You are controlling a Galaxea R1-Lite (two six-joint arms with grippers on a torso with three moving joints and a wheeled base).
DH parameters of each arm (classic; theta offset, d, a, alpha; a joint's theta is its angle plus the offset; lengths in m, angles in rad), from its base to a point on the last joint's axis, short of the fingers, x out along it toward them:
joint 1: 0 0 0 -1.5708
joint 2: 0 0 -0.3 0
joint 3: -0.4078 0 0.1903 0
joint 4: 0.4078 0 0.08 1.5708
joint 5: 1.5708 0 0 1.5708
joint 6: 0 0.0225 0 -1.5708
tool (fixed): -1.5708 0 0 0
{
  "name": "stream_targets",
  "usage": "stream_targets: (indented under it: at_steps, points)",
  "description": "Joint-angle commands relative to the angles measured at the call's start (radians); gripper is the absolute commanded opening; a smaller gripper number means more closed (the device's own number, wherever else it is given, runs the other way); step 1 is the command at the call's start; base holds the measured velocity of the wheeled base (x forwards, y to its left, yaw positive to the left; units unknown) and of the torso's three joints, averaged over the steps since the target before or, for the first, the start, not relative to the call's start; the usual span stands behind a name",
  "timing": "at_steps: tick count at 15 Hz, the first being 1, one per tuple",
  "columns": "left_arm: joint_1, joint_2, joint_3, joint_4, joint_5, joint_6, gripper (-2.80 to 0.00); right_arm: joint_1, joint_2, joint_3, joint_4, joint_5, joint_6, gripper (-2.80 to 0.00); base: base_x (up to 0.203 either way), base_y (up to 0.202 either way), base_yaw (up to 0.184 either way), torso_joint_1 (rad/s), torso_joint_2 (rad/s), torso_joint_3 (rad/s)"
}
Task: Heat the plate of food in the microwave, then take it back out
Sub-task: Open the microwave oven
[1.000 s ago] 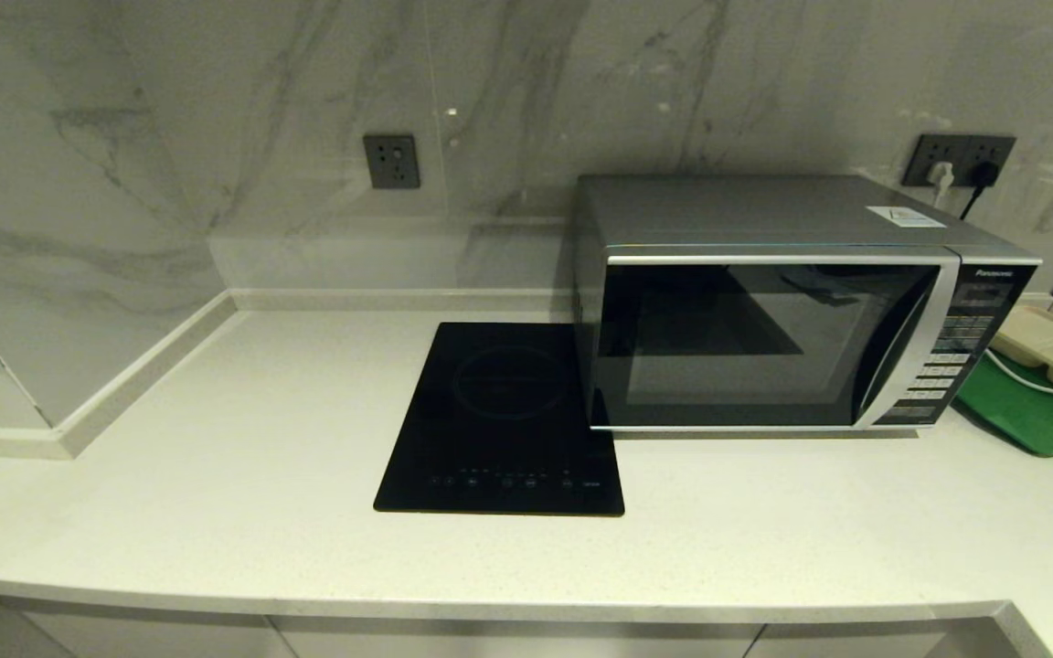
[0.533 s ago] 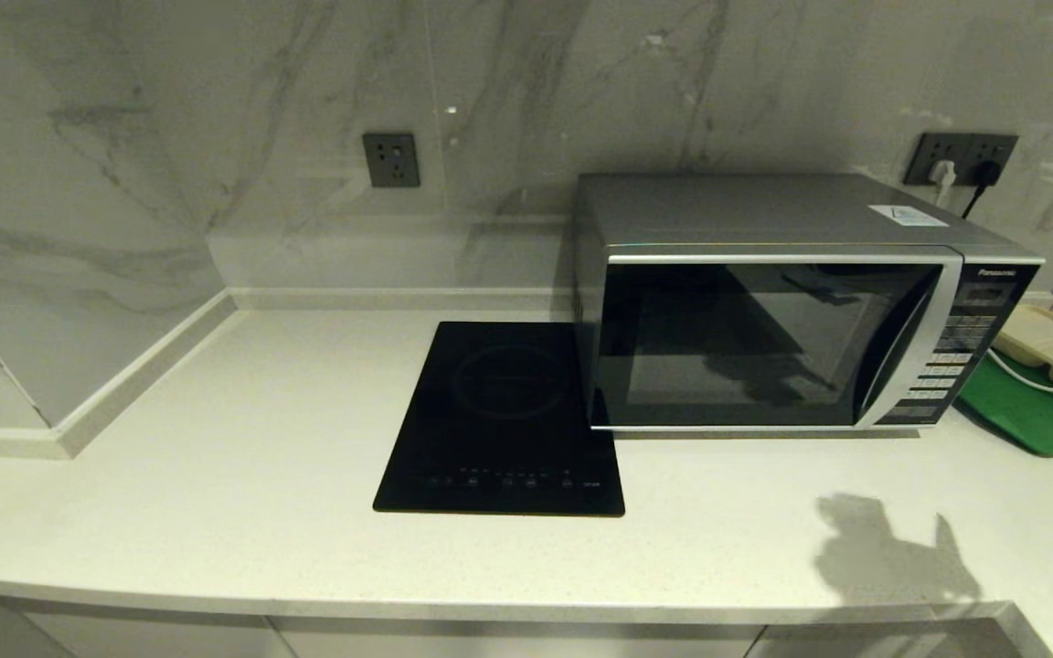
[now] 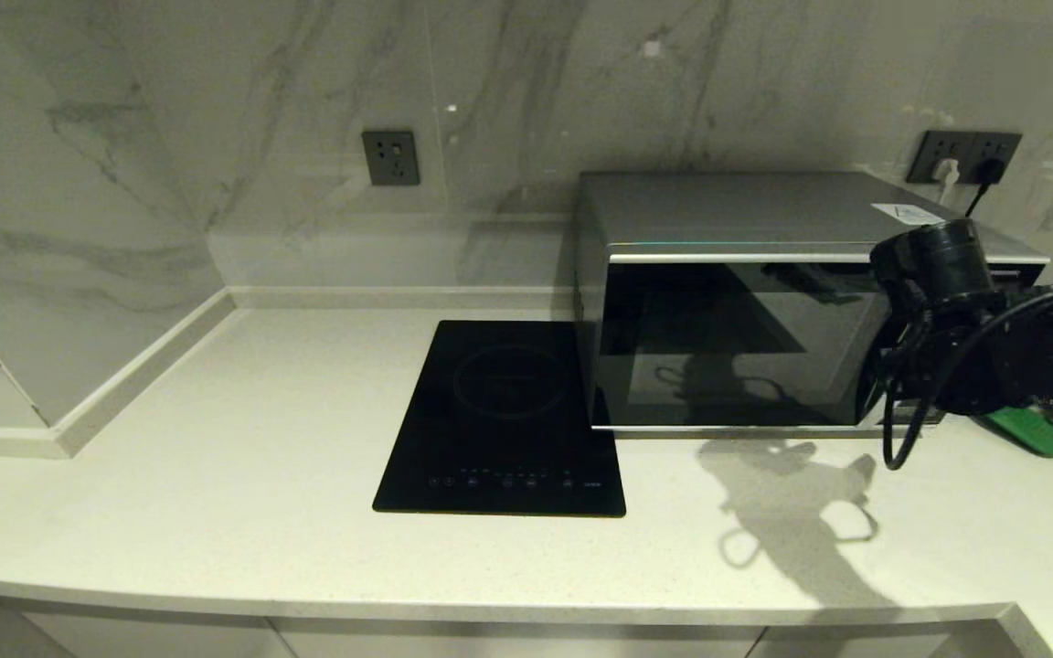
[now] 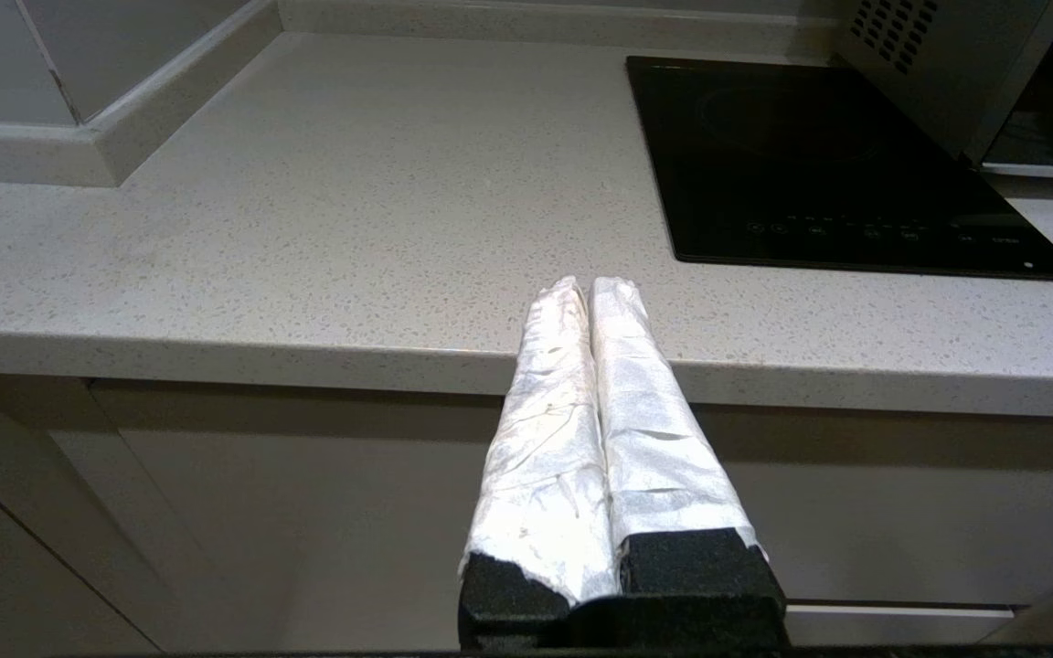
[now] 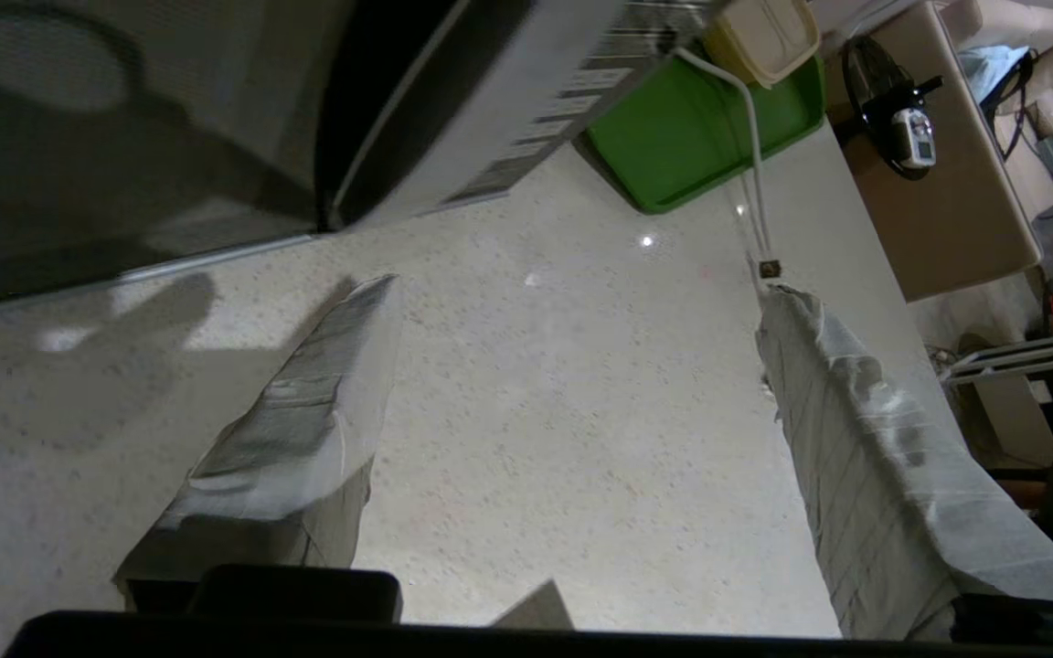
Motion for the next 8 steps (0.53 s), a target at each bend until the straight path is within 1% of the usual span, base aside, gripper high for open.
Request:
stream_targets:
  at_steps: [1,4,8]
  points:
    - [0.0,0.0,0.0,-0.001,0.0,0.0,-2.8,0.001,0.113,-0.038,-0.038,-0.007,0.0,0.0,0.0,0.0,0.0,0.0,0.0,0.0]
    - [0.0,0.0,0.0,0.0,0.0,0.0,-2.8,-0.054,0.177,-0.132,-0.096,-0.006,0.0,0.0,0.0,0.0,0.0,0.0,0.0,0.0]
    - [0.0,0.0,0.0,-0.001,0.0,-0.001,-2.8,-0.117,0.226,-0.161,-0.126,0.001,0.002,0.0,0.0,0.0,0.0,0.0,0.0,0.0]
